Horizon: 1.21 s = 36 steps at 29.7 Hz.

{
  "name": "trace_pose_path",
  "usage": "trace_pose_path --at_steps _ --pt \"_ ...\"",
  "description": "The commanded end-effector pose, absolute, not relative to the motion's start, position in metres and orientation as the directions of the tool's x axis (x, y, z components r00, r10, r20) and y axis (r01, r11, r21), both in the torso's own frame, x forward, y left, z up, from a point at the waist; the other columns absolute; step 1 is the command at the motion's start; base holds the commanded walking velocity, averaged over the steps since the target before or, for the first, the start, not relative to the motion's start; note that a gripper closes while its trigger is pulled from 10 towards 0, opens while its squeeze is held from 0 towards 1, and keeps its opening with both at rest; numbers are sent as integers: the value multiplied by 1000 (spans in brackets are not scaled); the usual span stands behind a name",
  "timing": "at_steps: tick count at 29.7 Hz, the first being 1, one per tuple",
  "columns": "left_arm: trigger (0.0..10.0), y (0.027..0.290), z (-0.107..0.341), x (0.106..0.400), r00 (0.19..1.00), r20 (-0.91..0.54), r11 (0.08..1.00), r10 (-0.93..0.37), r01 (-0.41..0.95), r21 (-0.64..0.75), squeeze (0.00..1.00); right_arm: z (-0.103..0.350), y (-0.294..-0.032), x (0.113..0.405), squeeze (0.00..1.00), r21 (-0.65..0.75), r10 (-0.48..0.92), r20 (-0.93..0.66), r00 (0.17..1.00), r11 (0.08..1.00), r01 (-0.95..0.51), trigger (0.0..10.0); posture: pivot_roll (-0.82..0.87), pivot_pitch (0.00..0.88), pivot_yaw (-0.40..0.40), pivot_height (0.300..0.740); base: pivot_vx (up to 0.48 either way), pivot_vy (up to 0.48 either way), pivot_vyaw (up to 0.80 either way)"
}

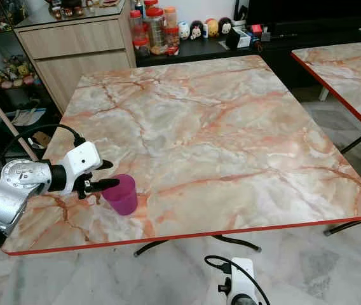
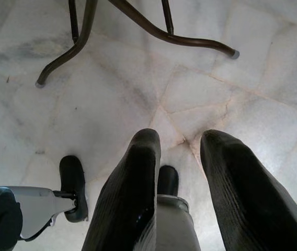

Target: Setting the table

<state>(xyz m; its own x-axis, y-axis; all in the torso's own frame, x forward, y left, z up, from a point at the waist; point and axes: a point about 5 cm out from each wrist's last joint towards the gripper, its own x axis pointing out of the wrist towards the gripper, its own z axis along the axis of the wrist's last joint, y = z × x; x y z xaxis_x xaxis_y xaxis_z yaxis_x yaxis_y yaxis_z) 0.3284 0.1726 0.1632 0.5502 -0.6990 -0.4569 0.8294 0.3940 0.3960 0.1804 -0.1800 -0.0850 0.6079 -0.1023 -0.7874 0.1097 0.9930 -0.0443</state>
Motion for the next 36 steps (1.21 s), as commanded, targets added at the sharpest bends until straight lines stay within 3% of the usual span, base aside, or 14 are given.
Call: trace_pose_path --at_steps 1,20,21,23,24,36 --pt "10000 174 161 328 537 -482 386 -693 840 381 0 -86 -176 179 0 -35 -87 -795 601 995 98 10000 106 24 94 740 0 0 0" --pt "10000 160 155 334 537 -461 401 -707 840 365 0 -87 -176 177 0 -34 -91 -797 597 994 107 10000 101 27 100 740 0 0 0" --pt "9333 160 155 335 539 -459 403 -706 839 365 0 -87 -176 177 0 -34 -93 -797 597 993 109 10000 101 27 100 740 0 0 0" --pt "9333 160 155 335 540 -458 404 -706 839 365 0 -87 -176 177 0 -35 -93 -797 597 993 109 10000 101 27 100 740 0 0 0" --pt "1098 161 155 334 539 -458 407 -707 839 361 0 -87 -176 177 0 -34 -92 -797 597 994 108 10000 101 27 100 740 0 0 0" --pt "941 160 153 334 532 -463 404 -709 844 353 0 -87 -176 178 0 -34 -92 -796 598 994 107 10000 100 26 100 740 0 0 0"
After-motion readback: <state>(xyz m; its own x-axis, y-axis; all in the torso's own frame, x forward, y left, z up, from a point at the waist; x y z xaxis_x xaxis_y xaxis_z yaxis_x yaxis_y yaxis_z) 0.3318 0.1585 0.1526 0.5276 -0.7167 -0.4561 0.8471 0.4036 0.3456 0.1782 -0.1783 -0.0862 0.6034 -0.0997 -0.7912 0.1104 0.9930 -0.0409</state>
